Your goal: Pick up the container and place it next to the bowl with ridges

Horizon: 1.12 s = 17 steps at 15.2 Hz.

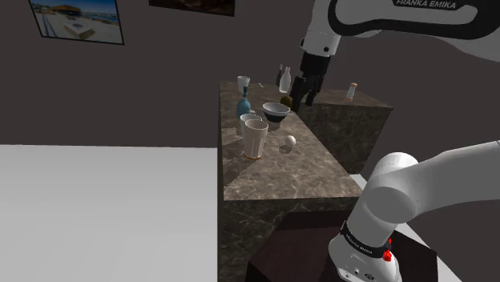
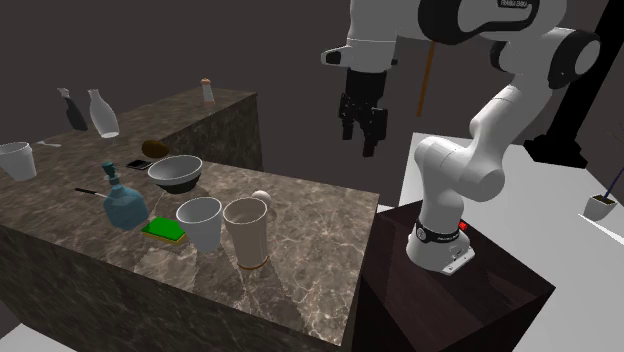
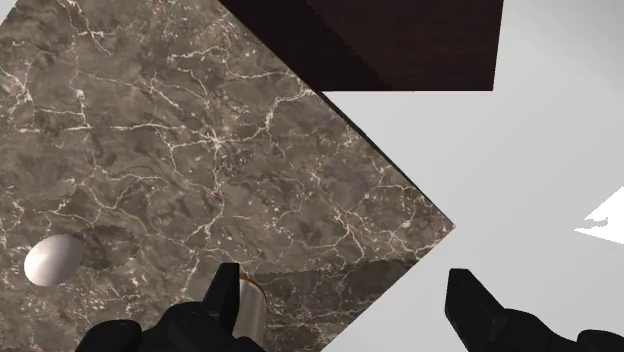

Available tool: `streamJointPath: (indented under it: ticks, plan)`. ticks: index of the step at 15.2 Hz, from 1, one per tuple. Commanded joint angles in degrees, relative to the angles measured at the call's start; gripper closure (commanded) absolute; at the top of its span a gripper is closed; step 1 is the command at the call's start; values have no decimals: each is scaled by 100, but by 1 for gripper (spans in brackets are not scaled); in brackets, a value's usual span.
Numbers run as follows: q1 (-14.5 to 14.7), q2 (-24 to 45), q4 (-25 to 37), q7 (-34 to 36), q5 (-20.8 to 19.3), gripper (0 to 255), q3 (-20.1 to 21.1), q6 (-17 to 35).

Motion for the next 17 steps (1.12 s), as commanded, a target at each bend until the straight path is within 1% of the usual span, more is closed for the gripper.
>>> streamJointPath:
  ticks: [1, 5, 9, 13, 17]
  plan:
    - [0, 0, 0, 0, 0, 0, 0, 0]
    - [-20, 654, -81, -106, -133, 0, -50, 739]
    - [-42, 1393, -32, -191, -259, 0, -100, 1436]
    - [-66, 2197, 147, -260, -379, 0, -146, 2070]
    - [-95, 3041, 452, -314, -490, 0, -185, 2620]
